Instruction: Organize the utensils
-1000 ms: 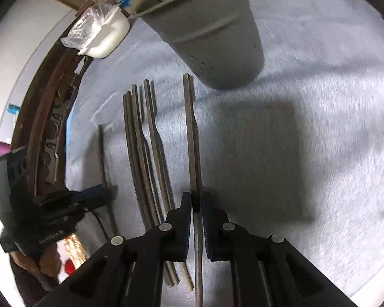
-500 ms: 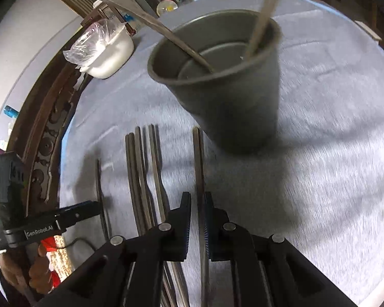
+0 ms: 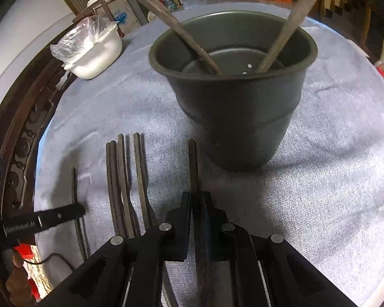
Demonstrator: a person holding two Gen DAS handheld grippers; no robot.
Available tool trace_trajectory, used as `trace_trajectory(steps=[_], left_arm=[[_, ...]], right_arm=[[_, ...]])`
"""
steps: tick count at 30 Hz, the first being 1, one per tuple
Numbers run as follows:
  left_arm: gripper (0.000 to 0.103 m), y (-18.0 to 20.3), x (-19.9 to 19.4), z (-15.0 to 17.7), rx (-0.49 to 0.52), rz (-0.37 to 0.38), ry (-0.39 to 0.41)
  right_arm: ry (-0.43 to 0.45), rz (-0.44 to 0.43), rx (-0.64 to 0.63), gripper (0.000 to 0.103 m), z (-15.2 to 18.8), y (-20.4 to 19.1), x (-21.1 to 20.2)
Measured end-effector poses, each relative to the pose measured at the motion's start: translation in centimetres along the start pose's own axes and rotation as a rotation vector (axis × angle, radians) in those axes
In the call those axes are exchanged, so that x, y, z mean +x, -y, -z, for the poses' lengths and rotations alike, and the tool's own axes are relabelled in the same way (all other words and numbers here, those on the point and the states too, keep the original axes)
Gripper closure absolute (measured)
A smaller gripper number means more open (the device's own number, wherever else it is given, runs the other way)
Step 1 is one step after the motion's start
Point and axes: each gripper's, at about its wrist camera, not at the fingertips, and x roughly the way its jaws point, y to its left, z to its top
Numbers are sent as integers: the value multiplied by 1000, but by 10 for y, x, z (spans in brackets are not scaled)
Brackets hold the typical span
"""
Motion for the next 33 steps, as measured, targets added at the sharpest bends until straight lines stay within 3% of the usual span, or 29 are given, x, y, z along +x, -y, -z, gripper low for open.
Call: trace_trajectory(steps=[5,14,26,30,33], left_arm=[[93,-2,-2,1,-19,8,39],[96,15,-77,33,47,29,232],[97,58,-163,58,167,79,438],[97,72,-178,64,196,69,479],[97,73,-178,65,207,71,494]], right_arm=[[40,-56,-23,96,2,2,-15],[183,-253,-135,96,3,-9,-80],[442,-327,-228,96,8,-17,-170],[414,-321,-231,96,4,-14,-173],[313,-331,-187,94,-1,-6,-159]])
